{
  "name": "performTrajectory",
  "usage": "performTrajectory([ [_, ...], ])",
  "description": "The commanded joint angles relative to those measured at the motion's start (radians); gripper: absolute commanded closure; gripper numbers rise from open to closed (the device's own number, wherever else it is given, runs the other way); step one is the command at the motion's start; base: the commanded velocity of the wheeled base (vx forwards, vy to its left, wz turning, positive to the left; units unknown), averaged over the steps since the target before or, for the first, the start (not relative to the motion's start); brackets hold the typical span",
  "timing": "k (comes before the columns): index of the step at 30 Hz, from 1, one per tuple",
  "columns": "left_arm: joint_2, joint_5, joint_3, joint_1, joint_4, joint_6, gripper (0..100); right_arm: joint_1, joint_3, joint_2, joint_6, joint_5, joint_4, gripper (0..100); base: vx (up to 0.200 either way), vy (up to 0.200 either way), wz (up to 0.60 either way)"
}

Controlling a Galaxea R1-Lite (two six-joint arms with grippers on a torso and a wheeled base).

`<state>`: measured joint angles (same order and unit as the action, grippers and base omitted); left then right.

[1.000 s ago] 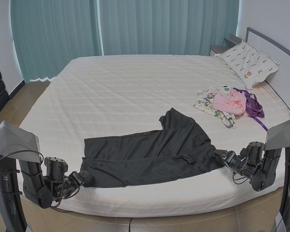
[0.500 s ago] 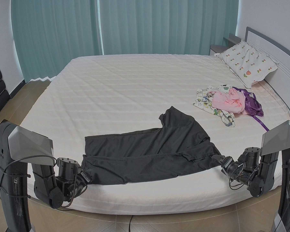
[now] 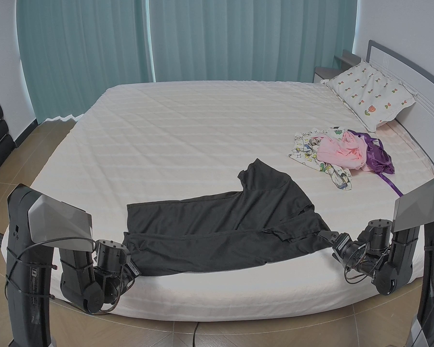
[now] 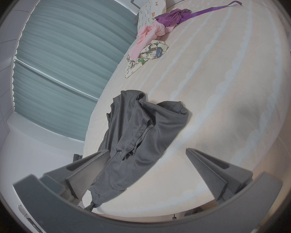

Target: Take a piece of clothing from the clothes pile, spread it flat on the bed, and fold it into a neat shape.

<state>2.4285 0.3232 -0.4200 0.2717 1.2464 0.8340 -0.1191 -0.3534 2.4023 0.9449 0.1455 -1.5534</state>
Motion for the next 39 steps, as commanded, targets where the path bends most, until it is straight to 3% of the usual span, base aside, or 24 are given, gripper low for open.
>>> performTrajectory([
  [1, 0.007, 0.023, 0.041, 0.004, 0.002, 0.000, 100, -0.004, 0.019, -0.005, -0.001, 0.000, -0.013, 0, 0.000, 0.000, 0.00],
  [22, 0.006, 0.025, 0.073, 0.004, 0.011, 0.036, 100, -0.065, 0.005, 0.024, -0.003, -0.009, -0.011, 0, 0.000, 0.000, 0.00],
  [39, 0.006, 0.019, 0.066, 0.004, 0.011, 0.054, 100, -0.097, -0.134, 0.101, -0.048, -0.092, 0.072, 0, 0.000, 0.000, 0.00],
])
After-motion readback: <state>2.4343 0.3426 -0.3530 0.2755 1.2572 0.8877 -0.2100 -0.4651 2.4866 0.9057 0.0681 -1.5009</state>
